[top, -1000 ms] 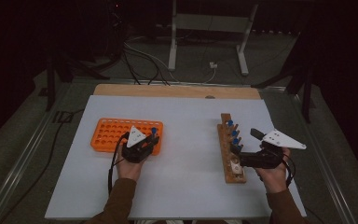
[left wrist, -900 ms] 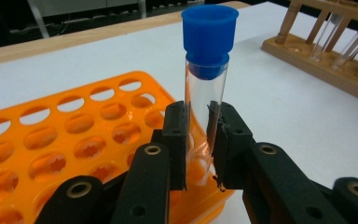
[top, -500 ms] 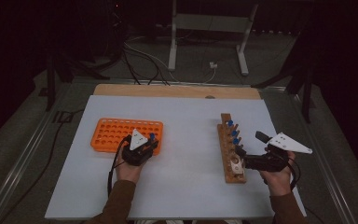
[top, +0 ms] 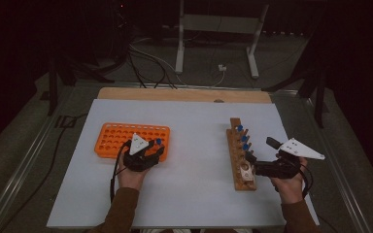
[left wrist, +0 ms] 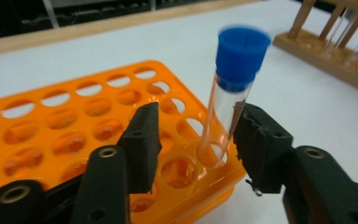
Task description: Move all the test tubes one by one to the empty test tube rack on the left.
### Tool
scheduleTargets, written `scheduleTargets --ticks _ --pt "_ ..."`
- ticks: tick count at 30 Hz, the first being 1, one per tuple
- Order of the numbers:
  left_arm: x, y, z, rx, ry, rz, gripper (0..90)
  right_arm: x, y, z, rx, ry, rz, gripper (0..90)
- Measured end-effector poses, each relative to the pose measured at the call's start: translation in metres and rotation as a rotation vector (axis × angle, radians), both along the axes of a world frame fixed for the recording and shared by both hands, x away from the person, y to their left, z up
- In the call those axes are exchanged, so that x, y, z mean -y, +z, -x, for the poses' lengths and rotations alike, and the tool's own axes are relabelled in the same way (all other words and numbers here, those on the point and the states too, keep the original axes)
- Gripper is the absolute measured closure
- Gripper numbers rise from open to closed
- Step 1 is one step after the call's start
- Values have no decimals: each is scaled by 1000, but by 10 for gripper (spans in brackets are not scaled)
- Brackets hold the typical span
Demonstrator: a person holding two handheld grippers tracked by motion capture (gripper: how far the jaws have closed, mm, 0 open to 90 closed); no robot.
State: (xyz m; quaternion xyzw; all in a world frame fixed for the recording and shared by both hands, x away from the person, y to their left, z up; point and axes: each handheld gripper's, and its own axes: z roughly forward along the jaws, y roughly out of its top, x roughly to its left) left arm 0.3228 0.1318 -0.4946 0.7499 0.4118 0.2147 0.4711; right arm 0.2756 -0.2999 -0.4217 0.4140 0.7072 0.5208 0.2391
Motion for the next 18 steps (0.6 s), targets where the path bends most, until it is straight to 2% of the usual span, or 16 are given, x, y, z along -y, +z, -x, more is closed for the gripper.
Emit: scheduleTargets --ticks 4,6,12,15,18 --pt "-8 6 4 3 3 37 457 2 -2 -2 -14 -2 2 2" --pt "-12 9 7 8 14 56 395 2 -4 -3 -22 0 5 3" --pt "-22 19 16 19 68 62 170 2 -10 -5 -48 2 15 28" --pt "-27 22 21 26 88 73 94 1 -13 -7 -63 14 26 54" --pt "-31 24 26 33 87 71 28 -1 -17 -8 -78 29 37 93"
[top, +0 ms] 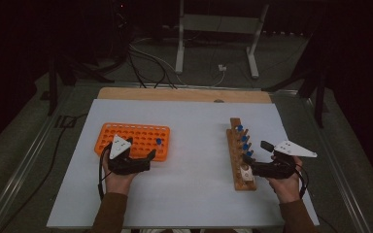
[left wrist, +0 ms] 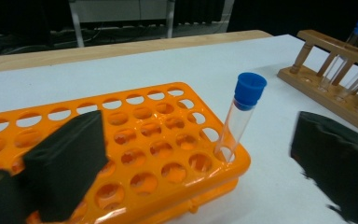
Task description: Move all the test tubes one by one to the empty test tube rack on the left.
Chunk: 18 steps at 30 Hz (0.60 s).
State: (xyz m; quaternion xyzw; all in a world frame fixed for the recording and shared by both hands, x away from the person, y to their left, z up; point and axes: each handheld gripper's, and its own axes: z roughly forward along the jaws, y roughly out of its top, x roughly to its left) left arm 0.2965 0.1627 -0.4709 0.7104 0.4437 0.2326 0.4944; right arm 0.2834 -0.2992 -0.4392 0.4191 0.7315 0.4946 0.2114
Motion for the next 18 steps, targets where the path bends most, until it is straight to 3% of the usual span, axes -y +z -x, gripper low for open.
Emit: scheduleTargets --ticks 7,12,18 --pt "-4 5 12 30 -4 3 10 -2 -8 -1 -20 18 31 172" --pt "-5 6 16 37 -3 2 10 -2 -15 -1 -42 32 68 347" --pt "-5 4 15 31 5 2 11 -5 -19 1 -44 70 103 628"
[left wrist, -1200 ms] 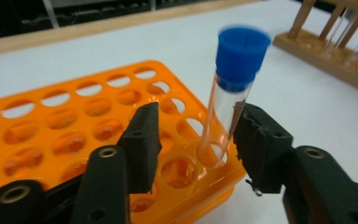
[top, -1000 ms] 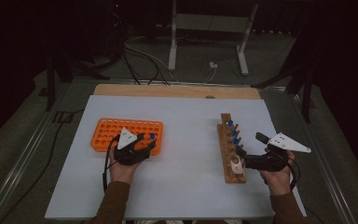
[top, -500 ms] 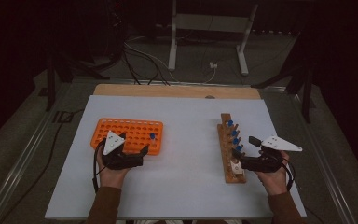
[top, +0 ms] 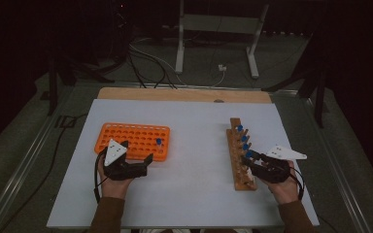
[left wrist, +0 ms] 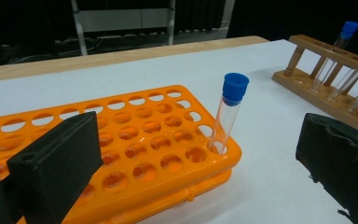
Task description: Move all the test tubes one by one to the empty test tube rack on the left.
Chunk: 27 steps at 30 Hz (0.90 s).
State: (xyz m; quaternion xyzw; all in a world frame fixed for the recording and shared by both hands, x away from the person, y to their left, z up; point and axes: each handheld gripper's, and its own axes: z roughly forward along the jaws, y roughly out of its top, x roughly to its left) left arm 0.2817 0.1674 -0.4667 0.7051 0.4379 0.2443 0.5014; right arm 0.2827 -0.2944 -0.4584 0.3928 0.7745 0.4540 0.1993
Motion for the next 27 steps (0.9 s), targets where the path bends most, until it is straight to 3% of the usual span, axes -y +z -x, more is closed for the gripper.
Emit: scheduleTargets --ticks 5,17,27 --pt "0 -2 -3 -7 6 -1 11 -1 -2 -1 10 -11 6 754" --pt "4 -1 -1 -5 0 -6 11 -5 -2 -2 18 -8 13 767" --pt "11 1 -5 -18 -15 -28 11 -3 10 -1 23 4 -1 768"
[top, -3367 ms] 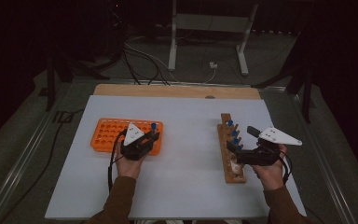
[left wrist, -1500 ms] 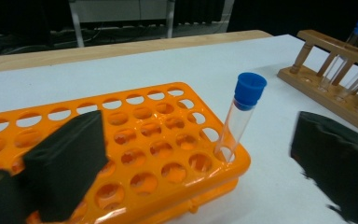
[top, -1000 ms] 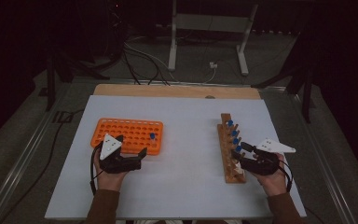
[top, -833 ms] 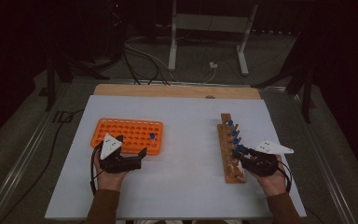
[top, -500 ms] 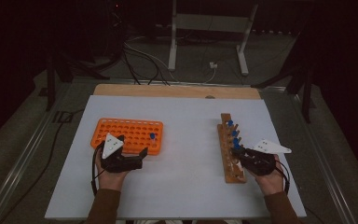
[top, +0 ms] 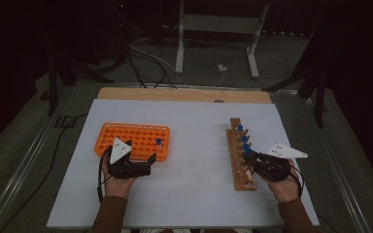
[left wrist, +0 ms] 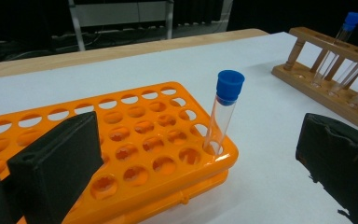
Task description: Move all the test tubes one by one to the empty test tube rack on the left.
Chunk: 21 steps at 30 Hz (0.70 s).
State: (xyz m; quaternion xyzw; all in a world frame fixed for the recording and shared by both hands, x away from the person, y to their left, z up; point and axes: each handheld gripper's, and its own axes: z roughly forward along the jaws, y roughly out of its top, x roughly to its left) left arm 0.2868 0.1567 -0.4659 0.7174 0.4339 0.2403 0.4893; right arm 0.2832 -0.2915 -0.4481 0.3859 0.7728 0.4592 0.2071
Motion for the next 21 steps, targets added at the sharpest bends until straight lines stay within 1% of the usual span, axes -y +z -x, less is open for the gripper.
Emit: scheduleTargets --ticks 7,9,12,21 --pt "5 4 -2 -2 -18 -10 11 0 15 0 12 4 -7 768" --pt "6 6 -2 -2 -19 -8 11 0 20 0 14 7 -5 768" --pt "6 9 -2 1 -24 1 11 1 27 0 12 14 -17 768" --pt "11 18 -3 6 -44 10 11 -1 47 -2 31 21 -3 768"
